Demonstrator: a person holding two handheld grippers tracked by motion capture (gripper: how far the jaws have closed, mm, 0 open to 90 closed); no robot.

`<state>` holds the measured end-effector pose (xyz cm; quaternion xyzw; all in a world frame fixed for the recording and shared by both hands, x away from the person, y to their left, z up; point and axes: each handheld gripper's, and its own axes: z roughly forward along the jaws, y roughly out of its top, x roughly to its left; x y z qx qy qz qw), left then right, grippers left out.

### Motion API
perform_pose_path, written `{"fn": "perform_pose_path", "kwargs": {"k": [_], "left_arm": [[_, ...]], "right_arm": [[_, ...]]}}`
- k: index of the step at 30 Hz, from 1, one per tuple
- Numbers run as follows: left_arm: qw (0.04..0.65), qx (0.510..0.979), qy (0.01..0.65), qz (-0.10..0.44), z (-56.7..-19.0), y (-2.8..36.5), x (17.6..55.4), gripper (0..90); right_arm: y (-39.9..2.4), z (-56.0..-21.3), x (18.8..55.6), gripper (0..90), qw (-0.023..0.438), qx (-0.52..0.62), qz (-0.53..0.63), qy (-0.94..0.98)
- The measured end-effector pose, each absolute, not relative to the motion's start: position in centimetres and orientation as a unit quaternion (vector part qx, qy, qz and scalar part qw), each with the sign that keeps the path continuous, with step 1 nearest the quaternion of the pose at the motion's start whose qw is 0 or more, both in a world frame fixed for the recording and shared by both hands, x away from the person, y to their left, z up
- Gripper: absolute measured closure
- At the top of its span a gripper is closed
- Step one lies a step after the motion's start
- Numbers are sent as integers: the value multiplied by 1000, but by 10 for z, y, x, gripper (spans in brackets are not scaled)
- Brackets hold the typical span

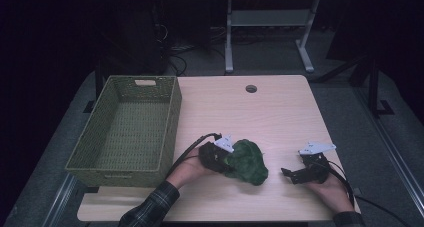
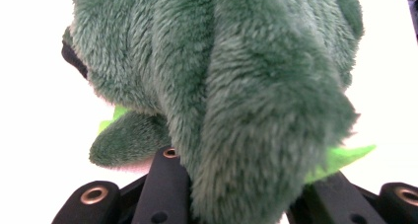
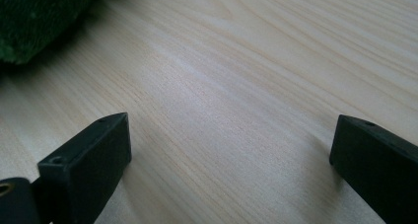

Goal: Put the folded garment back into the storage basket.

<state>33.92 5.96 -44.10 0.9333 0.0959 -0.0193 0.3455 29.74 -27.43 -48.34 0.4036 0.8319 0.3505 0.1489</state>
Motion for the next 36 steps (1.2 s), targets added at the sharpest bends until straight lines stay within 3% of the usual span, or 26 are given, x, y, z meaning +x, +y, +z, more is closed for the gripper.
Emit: {"fn": "perform_pose_path", "kwargs": {"k": [18,36], "left_arm": [[354,926,130,-22,-404,68,338,718],[358,918,166,22,-337,96,353,716]], "right_arm": [[-274,-483,297,18,149,403,350,832],[-274,-483,297,18,149,404,351,832]]}}
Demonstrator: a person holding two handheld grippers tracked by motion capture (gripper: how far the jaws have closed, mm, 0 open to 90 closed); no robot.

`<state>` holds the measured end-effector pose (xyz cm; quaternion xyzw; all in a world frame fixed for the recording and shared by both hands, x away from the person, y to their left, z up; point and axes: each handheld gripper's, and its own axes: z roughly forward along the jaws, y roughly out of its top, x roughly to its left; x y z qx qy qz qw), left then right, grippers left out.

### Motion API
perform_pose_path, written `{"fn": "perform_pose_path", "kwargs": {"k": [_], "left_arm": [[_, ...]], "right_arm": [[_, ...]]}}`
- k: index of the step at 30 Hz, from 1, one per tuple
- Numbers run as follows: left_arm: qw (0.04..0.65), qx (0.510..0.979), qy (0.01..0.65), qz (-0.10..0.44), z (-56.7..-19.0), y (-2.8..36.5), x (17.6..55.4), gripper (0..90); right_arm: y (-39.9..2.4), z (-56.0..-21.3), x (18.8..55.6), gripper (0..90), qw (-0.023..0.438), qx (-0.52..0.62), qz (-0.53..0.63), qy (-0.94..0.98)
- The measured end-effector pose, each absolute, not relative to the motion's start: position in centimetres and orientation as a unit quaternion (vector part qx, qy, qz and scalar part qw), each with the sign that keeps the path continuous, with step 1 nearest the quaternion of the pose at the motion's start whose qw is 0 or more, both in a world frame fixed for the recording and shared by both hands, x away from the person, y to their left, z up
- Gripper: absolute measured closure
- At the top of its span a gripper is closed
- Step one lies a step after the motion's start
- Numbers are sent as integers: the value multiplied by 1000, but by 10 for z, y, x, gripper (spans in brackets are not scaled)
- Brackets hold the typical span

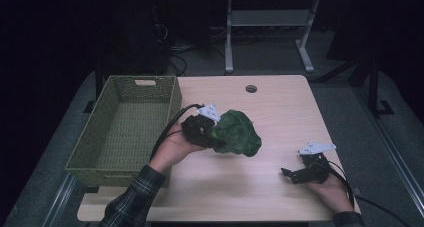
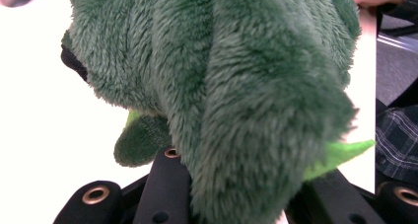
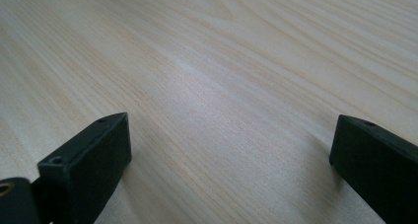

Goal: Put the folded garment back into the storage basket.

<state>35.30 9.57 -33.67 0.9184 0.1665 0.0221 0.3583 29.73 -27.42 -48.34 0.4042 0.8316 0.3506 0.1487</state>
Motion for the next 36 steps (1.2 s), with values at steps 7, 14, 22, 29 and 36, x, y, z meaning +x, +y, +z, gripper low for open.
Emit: {"fn": "perform_pose_path", "kwargs": {"k": [7,14,22,29,36], "left_arm": [[355,915,186,37,-322,121,359,716],[364,904,216,61,-309,156,363,715],[367,890,256,90,-295,202,366,715],[367,878,289,108,-292,235,365,715],[362,867,319,125,-294,265,365,715]], "right_arm": [[-274,-483,297,18,149,404,351,832],[-274,-483,297,17,149,404,351,832],[-274,-483,297,17,149,404,350,832],[-274,-483,297,17,149,404,350,832],[-274,-483,297,17,150,404,351,832]]}}
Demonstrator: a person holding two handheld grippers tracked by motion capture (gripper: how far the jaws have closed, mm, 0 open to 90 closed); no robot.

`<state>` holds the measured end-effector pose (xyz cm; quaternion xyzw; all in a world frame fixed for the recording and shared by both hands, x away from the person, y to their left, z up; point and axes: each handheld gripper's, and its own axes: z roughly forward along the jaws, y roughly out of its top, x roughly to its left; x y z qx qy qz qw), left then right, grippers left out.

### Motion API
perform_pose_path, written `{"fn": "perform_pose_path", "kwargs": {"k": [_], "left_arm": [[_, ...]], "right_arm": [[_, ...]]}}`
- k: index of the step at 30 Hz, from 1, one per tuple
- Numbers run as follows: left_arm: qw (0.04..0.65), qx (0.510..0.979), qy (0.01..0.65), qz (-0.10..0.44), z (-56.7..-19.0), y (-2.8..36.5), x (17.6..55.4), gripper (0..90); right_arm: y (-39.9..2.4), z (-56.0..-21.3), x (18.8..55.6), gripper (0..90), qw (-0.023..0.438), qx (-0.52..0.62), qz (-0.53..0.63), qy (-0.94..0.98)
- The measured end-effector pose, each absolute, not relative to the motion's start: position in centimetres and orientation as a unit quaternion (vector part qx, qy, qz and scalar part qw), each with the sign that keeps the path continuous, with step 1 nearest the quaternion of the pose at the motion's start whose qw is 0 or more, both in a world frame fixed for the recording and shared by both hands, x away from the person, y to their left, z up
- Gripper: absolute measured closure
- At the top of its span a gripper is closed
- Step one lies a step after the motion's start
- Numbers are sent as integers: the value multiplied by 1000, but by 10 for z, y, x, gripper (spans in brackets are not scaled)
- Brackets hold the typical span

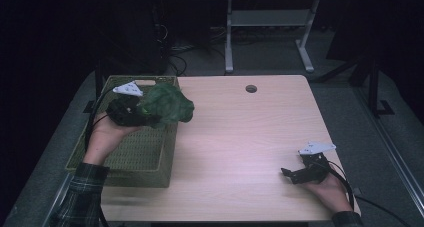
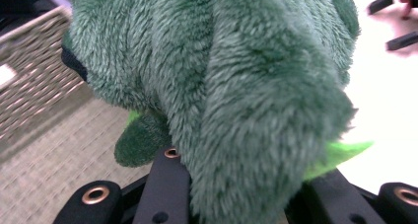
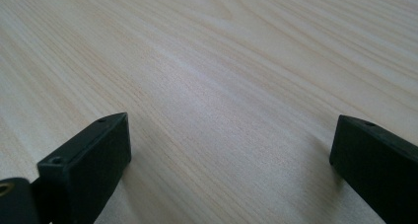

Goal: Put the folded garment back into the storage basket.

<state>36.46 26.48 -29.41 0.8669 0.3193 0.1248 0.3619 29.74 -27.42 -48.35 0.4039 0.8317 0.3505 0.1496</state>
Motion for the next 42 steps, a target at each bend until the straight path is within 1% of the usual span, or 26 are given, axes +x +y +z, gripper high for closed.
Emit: {"fn": "perform_pose_path", "kwargs": {"k": [10,19,24,30,42], "left_arm": [[344,853,364,147,-306,294,364,715],[336,832,412,161,-333,304,369,714],[340,817,439,157,-354,310,372,712],[334,807,462,152,-370,320,375,711],[286,813,487,142,-391,331,379,701]], "right_arm": [[-274,-483,297,17,148,407,349,831],[-274,-483,297,17,149,406,350,831],[-274,-483,297,17,149,404,350,832],[-274,-483,297,17,149,405,350,831],[-274,-483,297,17,150,406,350,831]]}}
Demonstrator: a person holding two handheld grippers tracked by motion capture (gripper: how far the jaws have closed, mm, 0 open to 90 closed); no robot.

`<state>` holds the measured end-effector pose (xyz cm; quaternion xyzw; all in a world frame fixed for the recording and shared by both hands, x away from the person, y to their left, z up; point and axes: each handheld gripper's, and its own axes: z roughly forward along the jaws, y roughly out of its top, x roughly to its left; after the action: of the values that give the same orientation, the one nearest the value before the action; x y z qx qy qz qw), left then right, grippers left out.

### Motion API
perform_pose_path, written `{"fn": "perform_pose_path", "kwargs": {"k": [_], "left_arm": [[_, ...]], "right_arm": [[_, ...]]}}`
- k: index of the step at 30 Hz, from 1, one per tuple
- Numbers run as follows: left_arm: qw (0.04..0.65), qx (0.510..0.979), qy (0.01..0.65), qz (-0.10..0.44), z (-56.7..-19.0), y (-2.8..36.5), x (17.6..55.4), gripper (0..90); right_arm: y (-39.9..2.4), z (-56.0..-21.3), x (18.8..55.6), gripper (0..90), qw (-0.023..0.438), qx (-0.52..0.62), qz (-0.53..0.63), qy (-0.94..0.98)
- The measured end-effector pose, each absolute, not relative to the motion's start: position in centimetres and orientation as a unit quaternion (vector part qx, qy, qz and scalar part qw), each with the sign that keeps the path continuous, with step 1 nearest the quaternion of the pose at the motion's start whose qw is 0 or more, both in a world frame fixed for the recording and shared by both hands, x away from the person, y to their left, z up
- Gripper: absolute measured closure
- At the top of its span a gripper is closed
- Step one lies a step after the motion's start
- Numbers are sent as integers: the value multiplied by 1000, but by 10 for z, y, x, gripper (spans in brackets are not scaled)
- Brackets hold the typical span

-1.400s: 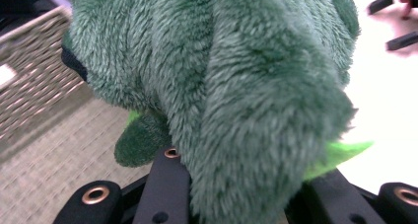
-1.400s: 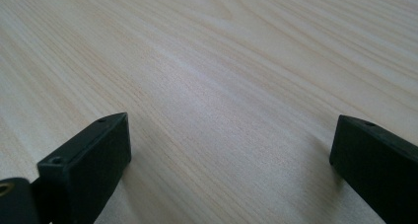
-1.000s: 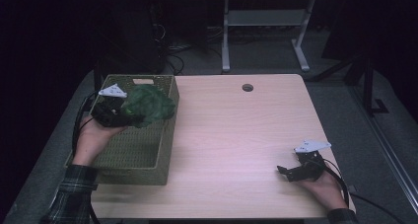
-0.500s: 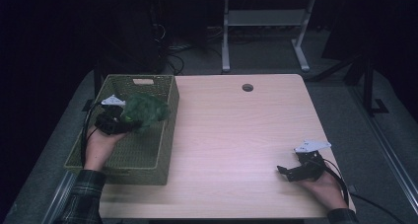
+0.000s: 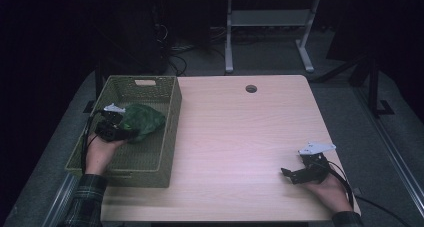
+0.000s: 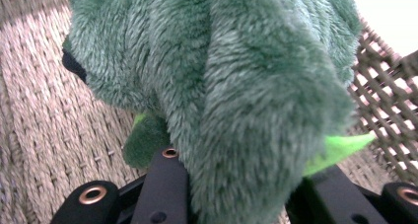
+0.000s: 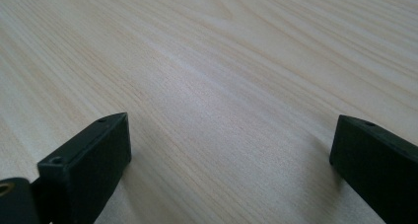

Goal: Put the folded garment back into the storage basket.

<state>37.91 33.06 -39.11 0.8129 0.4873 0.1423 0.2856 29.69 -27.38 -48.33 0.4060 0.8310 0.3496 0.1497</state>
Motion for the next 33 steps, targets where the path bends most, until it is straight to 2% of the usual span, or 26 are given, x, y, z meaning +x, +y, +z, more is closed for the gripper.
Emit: {"fn": "perform_pose_path", "kwargs": {"k": [4,7,9,13,20,24,33], "left_arm": [[269,818,489,141,-395,330,380,677],[266,815,493,147,-396,330,380,620],[266,812,498,150,-397,332,380,555],[266,806,505,155,-399,333,381,366],[266,804,506,164,-400,333,382,132],[286,801,502,157,-397,335,382,128],[291,802,494,166,-380,333,380,135]], "right_arm": [[-273,-483,296,17,149,407,350,831],[-273,-483,296,17,148,406,350,831],[-273,-483,296,17,148,406,350,831],[-274,-483,296,17,150,405,350,831],[-274,-483,296,17,149,404,350,832],[-274,-483,296,17,150,404,350,832],[-274,-483,296,17,149,404,350,832]]}}
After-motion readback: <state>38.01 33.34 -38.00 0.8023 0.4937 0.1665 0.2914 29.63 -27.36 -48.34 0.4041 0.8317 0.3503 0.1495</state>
